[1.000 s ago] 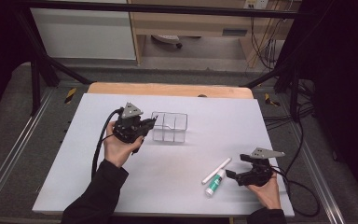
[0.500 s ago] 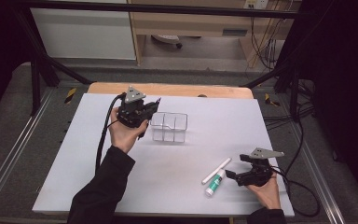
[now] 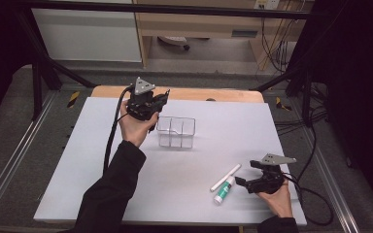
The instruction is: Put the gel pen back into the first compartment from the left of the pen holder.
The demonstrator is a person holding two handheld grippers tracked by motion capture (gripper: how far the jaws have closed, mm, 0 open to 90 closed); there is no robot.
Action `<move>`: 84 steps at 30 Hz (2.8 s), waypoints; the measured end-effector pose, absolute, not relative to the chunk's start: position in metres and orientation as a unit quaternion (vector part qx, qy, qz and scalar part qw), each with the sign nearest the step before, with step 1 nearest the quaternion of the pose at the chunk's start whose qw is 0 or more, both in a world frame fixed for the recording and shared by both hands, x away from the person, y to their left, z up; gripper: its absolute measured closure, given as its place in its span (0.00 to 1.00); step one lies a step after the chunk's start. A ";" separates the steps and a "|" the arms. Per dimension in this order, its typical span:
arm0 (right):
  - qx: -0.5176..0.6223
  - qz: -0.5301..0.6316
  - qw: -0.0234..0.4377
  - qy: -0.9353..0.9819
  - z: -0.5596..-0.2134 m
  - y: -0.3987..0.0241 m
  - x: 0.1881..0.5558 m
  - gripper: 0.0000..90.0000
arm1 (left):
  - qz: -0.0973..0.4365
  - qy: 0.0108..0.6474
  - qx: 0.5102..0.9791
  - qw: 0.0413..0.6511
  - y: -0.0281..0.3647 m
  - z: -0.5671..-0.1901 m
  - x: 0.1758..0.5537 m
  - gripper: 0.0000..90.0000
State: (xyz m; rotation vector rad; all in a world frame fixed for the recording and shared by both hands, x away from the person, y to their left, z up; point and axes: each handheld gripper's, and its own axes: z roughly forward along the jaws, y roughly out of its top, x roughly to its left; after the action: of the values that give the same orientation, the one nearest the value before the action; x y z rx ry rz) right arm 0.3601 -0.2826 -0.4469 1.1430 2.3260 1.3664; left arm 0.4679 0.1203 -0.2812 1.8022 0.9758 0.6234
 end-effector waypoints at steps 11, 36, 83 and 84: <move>0.389 0.461 0.107 0.790 -0.447 -0.283 0.360 0.00 | 0.258 0.399 0.735 0.484 0.109 -0.291 0.491 0.89; 0.388 0.463 0.107 0.790 -0.447 -0.283 0.360 0.00 | 0.240 0.401 0.742 0.480 0.096 -0.318 0.523 0.89; 0.388 0.466 0.107 0.788 -0.446 -0.283 0.359 0.01 | 0.198 0.377 0.811 0.402 0.150 -0.337 0.459 0.34; 0.389 0.466 0.107 0.788 -0.446 -0.283 0.359 0.01 | 0.195 0.376 0.812 0.402 0.154 -0.339 0.454 0.32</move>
State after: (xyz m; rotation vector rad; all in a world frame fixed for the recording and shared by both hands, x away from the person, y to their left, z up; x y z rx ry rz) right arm 0.3588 -0.2832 -0.4458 1.1446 2.3196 1.3709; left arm 0.4538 0.1538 -0.3395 2.0518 0.9495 0.4922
